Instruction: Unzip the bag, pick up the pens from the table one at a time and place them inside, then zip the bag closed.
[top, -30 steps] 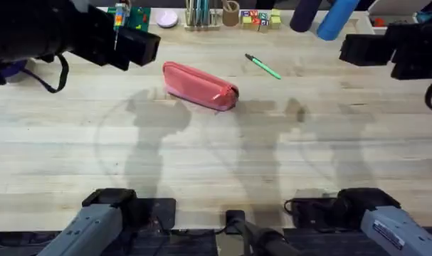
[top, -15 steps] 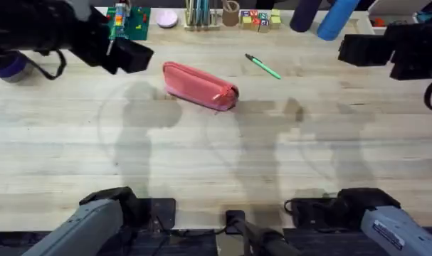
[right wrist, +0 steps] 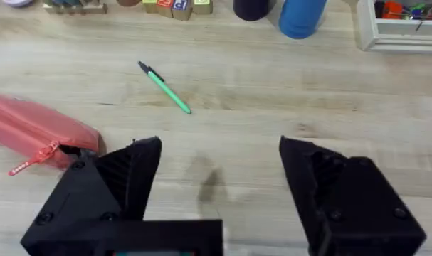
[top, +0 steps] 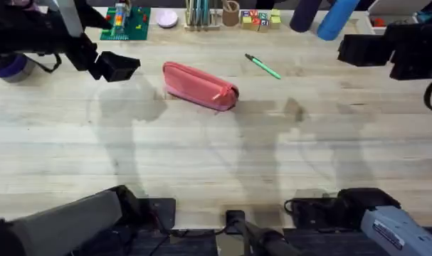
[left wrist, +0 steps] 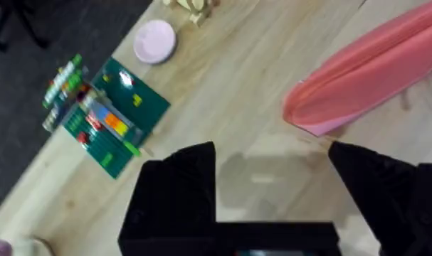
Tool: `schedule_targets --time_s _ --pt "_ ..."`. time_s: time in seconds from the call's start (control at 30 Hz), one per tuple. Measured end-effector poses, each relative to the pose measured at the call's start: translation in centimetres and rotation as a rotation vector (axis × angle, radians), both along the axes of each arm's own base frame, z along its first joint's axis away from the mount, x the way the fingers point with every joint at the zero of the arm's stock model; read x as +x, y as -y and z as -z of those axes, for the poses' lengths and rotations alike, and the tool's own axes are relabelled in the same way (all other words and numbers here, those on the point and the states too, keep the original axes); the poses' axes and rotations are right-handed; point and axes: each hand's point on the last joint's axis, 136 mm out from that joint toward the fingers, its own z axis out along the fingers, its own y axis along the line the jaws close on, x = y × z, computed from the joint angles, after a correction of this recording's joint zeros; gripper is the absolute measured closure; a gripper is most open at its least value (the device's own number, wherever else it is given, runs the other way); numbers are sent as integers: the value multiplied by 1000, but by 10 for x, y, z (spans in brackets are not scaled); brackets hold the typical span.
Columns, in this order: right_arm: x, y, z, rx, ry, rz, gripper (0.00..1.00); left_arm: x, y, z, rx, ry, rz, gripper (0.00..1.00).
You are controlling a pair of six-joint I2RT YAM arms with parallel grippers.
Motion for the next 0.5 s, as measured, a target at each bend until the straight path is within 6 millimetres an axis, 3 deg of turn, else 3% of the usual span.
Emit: schedule_targets --time_s 0.3,0.5 --pt "-1 0 1 0 -5 0 5 33 -4 -4 32 145 71 9" --pt "-4 0 5 0 -26 0 5 43 1 0 -12 171 113 9"
